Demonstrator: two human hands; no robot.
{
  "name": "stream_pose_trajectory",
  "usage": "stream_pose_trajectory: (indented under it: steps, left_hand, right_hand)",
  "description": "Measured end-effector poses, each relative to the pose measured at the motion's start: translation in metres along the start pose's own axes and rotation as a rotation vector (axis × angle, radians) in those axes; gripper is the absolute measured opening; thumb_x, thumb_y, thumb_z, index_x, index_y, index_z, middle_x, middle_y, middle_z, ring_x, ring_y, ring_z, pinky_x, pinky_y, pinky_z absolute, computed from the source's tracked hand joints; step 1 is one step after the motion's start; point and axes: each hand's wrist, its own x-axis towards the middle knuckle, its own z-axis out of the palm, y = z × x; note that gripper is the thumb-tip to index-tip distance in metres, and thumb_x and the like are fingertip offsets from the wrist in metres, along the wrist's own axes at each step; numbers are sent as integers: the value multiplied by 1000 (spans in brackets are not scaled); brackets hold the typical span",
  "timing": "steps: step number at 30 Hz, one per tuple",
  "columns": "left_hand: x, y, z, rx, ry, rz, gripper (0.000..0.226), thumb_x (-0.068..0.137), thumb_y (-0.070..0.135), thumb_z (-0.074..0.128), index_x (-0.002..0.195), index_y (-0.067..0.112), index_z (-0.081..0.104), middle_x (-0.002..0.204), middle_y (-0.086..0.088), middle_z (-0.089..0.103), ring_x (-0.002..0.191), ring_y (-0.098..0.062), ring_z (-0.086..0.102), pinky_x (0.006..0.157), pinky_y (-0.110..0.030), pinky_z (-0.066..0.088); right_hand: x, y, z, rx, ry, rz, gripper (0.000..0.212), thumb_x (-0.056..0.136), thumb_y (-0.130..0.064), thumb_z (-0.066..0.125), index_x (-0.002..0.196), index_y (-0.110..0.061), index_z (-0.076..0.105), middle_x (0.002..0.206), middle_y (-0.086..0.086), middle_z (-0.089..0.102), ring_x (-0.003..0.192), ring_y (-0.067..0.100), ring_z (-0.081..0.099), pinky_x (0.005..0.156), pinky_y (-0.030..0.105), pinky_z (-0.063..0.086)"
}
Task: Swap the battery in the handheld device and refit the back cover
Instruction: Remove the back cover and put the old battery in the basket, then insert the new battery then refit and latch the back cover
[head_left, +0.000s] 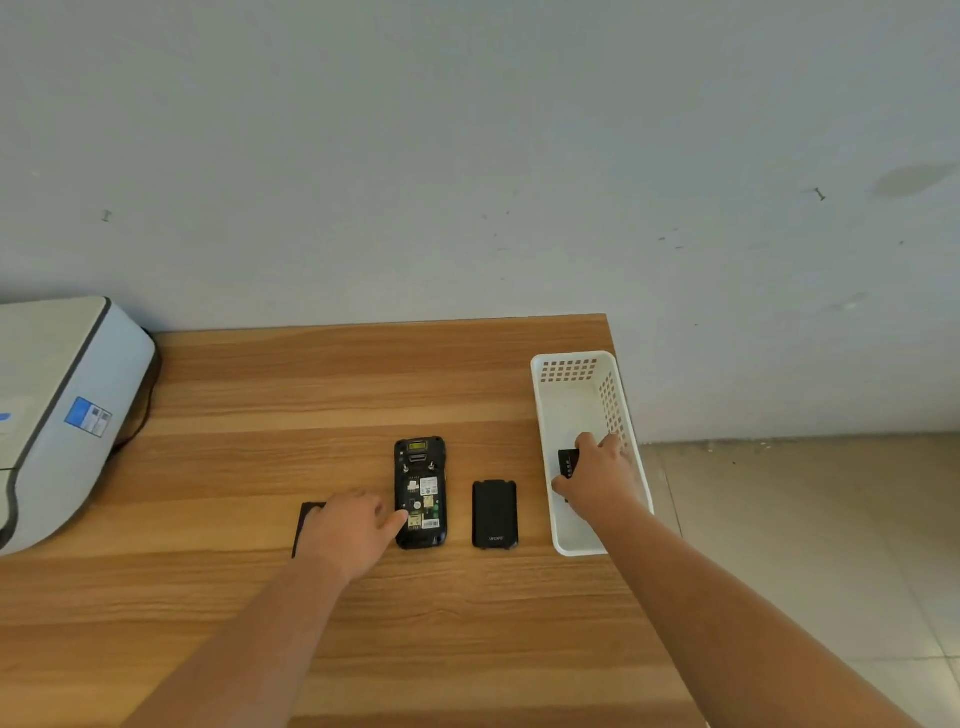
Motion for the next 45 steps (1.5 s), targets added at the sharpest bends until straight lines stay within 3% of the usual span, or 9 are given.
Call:
stream_pose_trajectory:
  steps: [6, 19, 25, 32, 40, 45]
  left_hand:
    - [1, 9, -2, 16, -6, -9, 44, 96, 60, 36, 102, 23, 60, 99, 6, 60, 92, -12, 54, 87, -35, 48]
    - [7, 8, -6, -2, -9, -31, 48, 95, 62, 36, 114, 24, 60, 110, 6, 63, 100, -12, 56, 92, -35, 46]
    - [8, 2, -18, -43, 15, 2, 45, 95, 61, 35, 111, 27, 61, 110, 7, 61, 100, -13, 55, 93, -37, 45]
    - [4, -9, -33, -91, 37, 39, 44, 96, 59, 36, 115, 26, 59, 104, 7, 62, 95, -10, 55, 97, -40, 46]
    - [-2, -39, -35, -126, 1, 40, 45, 97, 58, 37, 116, 24, 59, 110, 4, 60, 103, -15, 53, 99, -40, 44]
    - [-5, -61, -29, -142, -20, 45, 35, 96, 55, 38, 93, 25, 55, 99, 4, 57, 92, -16, 50, 91, -38, 43]
  right_hand:
    - [9, 2, 12, 28, -71, -7, 49, 87, -31, 66, 127, -17, 41, 130, 12, 38, 116, 32, 48, 85, 42, 52]
    - [15, 0, 11, 15, -106, 7, 48, 87, -33, 64, 126, -17, 41, 128, 10, 42, 113, 31, 51, 85, 43, 53]
    - [14, -18, -23, 18, -14, 2, 46, 92, -34, 57, 132, -14, 46, 123, 8, 48, 102, 24, 54, 75, 35, 52]
    - [-8, -73, -52, -122, 144, -210, 51, 91, -44, 47, 136, -20, 50, 138, 4, 48, 120, 25, 49, 99, 45, 42]
    - [-38, -120, -10, -282, -86, -434, 51, 90, -46, 44, 134, -23, 51, 135, 4, 50, 120, 25, 49, 99, 42, 43]
    - [-47, -127, 19, -311, -178, -437, 45, 90, -43, 46, 129, -21, 53, 127, 4, 54, 113, 25, 52, 92, 41, 45]
